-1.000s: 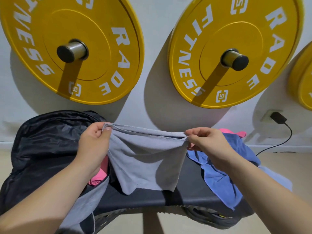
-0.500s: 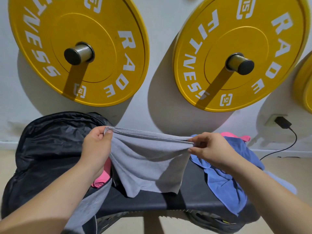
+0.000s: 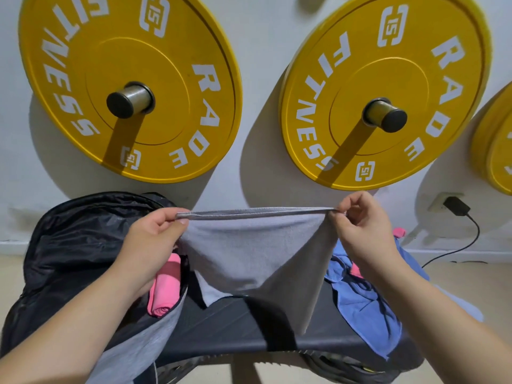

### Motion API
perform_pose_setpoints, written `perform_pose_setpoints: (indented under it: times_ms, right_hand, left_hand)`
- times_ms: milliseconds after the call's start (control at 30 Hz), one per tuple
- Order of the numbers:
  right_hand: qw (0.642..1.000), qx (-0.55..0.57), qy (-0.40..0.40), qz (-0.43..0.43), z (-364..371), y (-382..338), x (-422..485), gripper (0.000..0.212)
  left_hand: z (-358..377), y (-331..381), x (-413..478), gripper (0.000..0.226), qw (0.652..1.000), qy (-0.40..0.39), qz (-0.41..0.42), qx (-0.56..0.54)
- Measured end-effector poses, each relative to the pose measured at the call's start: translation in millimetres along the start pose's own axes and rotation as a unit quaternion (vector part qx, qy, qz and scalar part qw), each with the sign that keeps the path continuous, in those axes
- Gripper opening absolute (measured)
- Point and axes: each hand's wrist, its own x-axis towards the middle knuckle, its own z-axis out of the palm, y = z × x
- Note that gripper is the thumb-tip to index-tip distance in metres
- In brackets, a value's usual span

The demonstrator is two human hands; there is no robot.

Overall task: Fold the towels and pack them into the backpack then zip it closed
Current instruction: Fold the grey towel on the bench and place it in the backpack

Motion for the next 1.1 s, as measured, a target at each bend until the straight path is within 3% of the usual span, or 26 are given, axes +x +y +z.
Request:
perform_pose_setpoints:
  times_ms: [233, 400, 500, 767, 1100]
  right_hand:
    - [0.997, 0.002, 0.029, 0.067, -17.1, 8.9, 2.1, 0.024]
    - [0.997, 0.030, 0.028, 0.071, -22.2, 6.7, 1.2, 0.033]
    - [0.997, 0.003, 0.028, 0.070, -22.4, 9.1, 0.1, 0.028]
    - [0.986, -0.006, 0.001, 0.167, -22.0, 35.1, 1.2, 0.006]
    - [0.980, -0.072, -0.043, 0.182, -23.3, 30.0, -4.5, 0.014]
  left_hand:
    - [2.6, 18.3, -15.1, 0.018, 0.996, -0.088, -0.011, -0.019]
    - [4.5, 32.7, -22.3, 0.036, 0.983, -0.126, -0.043, -0.126]
    - [10.0, 31.7, -27.5, 0.023, 0.989, -0.107, -0.059, -0.088]
    - [6.7, 14.5, -21.4, 0.027, 0.980, -0.105, -0.157, -0.066]
    - [4.6, 7.5, -12.5, 0.021, 0.981, -0.097, -0.166, 0.003]
